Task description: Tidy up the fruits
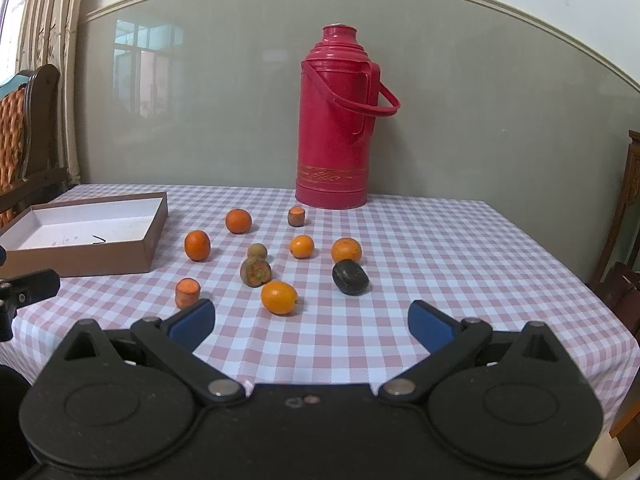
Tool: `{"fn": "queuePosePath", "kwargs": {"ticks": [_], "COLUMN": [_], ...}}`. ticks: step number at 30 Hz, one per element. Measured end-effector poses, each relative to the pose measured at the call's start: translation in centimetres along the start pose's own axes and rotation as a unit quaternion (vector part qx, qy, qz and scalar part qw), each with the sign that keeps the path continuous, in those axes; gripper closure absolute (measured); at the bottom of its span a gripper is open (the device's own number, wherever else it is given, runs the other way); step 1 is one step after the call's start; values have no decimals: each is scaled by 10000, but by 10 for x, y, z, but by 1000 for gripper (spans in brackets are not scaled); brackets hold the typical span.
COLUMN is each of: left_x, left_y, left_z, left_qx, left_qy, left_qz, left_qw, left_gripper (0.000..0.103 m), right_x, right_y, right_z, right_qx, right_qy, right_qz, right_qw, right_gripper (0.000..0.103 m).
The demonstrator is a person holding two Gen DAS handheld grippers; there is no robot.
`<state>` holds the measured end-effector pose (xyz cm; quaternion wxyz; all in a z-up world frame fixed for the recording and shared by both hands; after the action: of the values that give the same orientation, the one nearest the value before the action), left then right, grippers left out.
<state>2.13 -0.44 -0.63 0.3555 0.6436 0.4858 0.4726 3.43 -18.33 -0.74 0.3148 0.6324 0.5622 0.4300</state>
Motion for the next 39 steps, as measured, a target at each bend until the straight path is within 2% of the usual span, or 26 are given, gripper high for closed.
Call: {"fn": "queuePosePath", "kwargs": {"ticks": [39], "left_x": [3], "left_y": [0], "left_z": [-1], "left_qx": [-15], "left_qy": [-9], "left_qz": [-3], "left_qw": [10000], "left_gripper": [0], "right_x": [-2], "right_y": [0], "right_z": [-1], "right_qx": [-44], "right_qy": [-17], "right_qz": [25], "right_qw": [10000], "right_gripper": [6]}}
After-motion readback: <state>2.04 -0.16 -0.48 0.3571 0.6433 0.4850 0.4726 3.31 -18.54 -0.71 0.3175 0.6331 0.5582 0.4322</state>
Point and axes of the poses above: each gripper's, at about its wrist camera, not at the fingertips, and z roughly the way its jaws point, x to its left, y to its top, the point moved 2 cm from there along z, roughly the way its jaws point, and after that the axes turned 15 degrees about z, right-handed, at the moved point
